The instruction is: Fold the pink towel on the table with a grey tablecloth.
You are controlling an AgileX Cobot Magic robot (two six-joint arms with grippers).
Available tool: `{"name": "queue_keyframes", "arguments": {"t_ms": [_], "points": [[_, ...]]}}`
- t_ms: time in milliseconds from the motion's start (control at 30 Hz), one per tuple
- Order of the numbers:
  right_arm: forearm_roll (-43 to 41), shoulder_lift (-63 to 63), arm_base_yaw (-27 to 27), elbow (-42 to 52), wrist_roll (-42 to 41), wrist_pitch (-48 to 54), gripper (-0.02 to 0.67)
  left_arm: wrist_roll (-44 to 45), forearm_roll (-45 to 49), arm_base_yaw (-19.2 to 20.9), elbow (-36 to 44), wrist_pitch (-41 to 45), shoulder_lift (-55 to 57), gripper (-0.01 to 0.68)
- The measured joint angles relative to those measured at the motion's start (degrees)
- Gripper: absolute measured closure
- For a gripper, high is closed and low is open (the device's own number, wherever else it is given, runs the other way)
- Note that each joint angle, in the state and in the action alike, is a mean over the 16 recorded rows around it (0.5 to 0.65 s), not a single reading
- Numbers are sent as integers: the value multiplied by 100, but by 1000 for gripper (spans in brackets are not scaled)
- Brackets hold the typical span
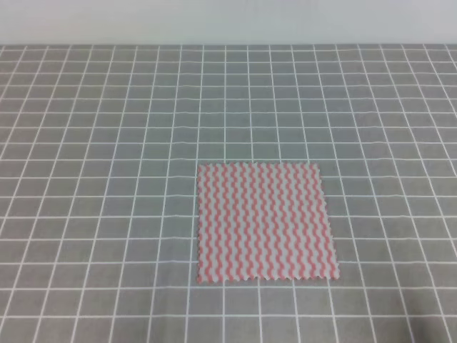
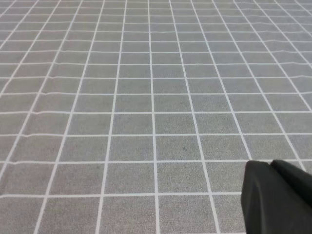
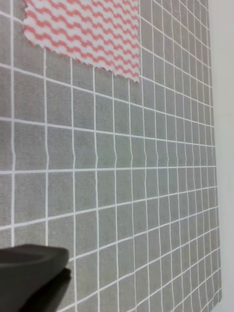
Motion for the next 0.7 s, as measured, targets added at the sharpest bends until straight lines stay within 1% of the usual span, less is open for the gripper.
{"name": "queue_keyframes", "arguments": {"t_ms": [700], "points": [[25,0,0,0,0,-92,666,4,-1,0,9,-197,-11,676]]}}
